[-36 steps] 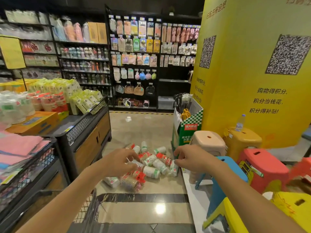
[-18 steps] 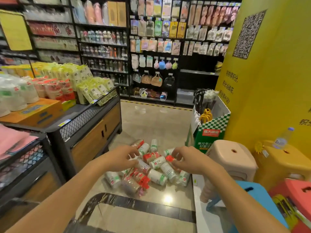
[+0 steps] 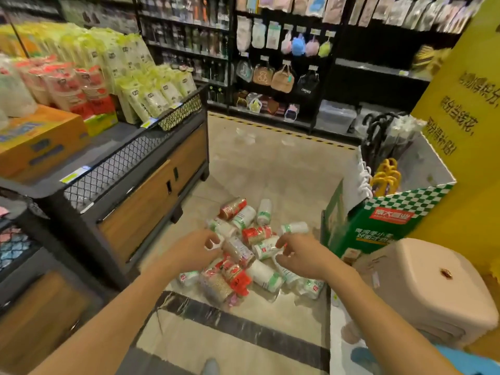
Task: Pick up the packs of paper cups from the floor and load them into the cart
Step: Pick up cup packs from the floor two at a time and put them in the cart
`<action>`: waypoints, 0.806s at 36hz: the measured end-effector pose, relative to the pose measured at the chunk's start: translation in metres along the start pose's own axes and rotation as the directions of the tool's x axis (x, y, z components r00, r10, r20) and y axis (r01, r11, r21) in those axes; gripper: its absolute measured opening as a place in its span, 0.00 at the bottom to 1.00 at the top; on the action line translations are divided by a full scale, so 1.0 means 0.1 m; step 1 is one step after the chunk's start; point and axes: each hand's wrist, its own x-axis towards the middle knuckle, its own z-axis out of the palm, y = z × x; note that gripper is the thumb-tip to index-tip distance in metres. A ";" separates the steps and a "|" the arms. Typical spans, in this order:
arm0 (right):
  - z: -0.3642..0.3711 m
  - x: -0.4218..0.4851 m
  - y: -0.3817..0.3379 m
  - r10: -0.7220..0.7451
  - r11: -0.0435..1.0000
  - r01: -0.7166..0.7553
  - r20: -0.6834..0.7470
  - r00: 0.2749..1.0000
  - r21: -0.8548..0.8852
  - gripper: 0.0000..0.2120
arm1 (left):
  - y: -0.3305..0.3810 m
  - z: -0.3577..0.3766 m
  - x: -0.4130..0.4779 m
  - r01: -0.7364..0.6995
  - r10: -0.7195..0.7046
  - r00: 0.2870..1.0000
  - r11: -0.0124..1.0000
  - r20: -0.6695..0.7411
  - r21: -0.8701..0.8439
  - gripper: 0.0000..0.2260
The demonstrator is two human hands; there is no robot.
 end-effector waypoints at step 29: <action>2.51 5.15 1.26 -0.009 0.979 -0.071 0.388 0.921 0.192 0.17 | -2.39 2.41 3.94 0.663 -0.677 0.716 0.585 0.170 -0.468 0.14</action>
